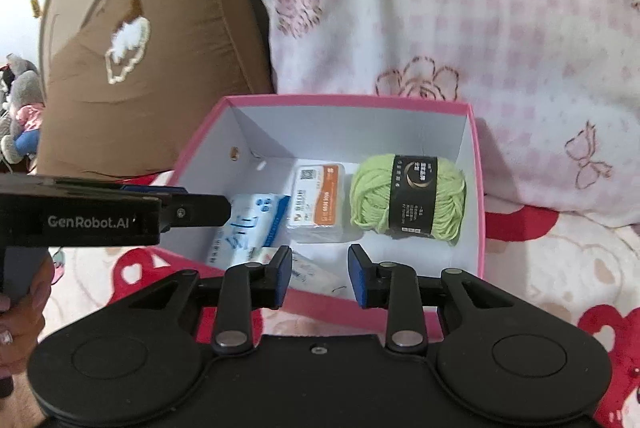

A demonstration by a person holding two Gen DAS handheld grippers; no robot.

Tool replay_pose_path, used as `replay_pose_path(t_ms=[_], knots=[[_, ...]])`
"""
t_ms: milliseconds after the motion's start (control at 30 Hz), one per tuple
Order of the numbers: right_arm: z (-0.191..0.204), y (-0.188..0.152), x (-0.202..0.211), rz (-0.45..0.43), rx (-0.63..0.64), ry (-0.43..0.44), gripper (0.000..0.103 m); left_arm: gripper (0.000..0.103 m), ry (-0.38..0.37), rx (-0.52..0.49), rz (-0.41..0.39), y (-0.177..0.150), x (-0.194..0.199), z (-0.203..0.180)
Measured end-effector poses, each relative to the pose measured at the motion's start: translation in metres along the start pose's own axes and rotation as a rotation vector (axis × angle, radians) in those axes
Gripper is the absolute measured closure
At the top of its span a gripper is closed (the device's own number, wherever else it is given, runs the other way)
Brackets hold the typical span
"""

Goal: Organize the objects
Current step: 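Withdraw the left tool up out of the pink box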

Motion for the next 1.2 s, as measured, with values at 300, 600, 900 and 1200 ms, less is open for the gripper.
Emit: replay_pose_path(t_ms=[300,600,900,1200], knots=[[0.019,0.004,0.049,0.013,0.043,0.031,0.059,0.047,-0.018,-0.01,0.053,0.012,0.056,-0.021],[0.042,-0.004,0.104,0.033,0.128,0.102,0.041,0.04,-0.029,-0.005,0.101,0.008,0.103,-0.036],[0.048,-0.017,0.144,0.029,0.175,0.116,0.016,0.029,-0.051,0.016,0.134,-0.008,0.145,-0.049],[0.031,-0.031,0.176,0.034,0.126,0.085,0.012,0.017,-0.047,0.016,0.151,-0.032,0.164,-0.06]])
Point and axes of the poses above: each gripper's, at about its wrist camera, not at the fingertips, and x roughly against the way its jaws point, z to its left, y to its top, the point moved 7 cm from there along -x, roughly the way its jaws point, and after that the axes turned 11 degrees about -z, right-handed, at the moved point
